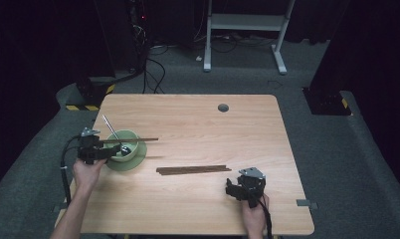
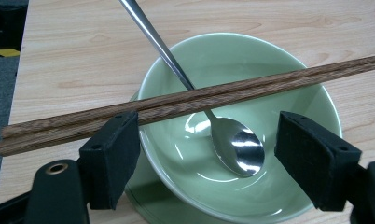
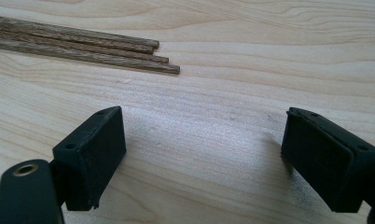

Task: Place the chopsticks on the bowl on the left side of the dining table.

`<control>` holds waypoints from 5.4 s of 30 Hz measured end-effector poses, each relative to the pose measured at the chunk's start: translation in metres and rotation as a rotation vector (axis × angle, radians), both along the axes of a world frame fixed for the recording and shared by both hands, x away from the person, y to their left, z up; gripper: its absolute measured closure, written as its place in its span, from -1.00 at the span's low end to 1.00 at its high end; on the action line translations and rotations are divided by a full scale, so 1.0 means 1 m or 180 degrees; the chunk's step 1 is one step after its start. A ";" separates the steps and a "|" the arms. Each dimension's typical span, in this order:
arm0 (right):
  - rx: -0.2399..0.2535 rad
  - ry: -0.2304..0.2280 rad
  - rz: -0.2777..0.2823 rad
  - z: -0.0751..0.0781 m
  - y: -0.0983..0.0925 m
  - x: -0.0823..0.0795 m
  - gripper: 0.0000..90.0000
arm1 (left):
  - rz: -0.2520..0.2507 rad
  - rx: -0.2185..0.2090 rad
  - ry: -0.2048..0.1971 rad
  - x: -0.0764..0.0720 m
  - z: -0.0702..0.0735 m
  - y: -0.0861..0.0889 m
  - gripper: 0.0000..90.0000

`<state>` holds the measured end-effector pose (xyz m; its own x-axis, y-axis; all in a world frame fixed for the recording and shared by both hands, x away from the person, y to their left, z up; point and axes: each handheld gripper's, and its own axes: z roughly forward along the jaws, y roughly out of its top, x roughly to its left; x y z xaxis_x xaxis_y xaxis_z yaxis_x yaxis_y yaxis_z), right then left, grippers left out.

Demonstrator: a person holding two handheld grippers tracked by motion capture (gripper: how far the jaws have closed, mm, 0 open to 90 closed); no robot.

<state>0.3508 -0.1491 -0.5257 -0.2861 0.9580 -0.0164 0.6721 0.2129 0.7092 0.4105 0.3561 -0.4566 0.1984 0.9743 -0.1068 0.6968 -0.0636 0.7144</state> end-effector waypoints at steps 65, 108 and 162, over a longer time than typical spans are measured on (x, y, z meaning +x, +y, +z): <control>-0.0001 0.0001 -0.0002 0.000 0.000 0.000 -0.70 | -0.0194 -0.0147 -0.0272 -0.017 0.014 -0.021 -0.49; -0.0001 0.0000 0.0000 0.000 0.000 0.000 -0.70 | -0.0437 -0.0222 -0.0355 -0.020 0.022 -0.048 -0.49; -0.0002 -0.0001 0.0001 0.000 0.000 0.000 -0.70 | -0.0844 -0.0296 -0.0351 -0.033 0.014 -0.097 -0.49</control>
<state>0.3508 -0.1492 -0.5257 -0.2866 0.9579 -0.0172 0.6718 0.2137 0.7093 0.3778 0.2593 -0.4426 0.4601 0.8739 -0.1567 0.5825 -0.1639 0.7961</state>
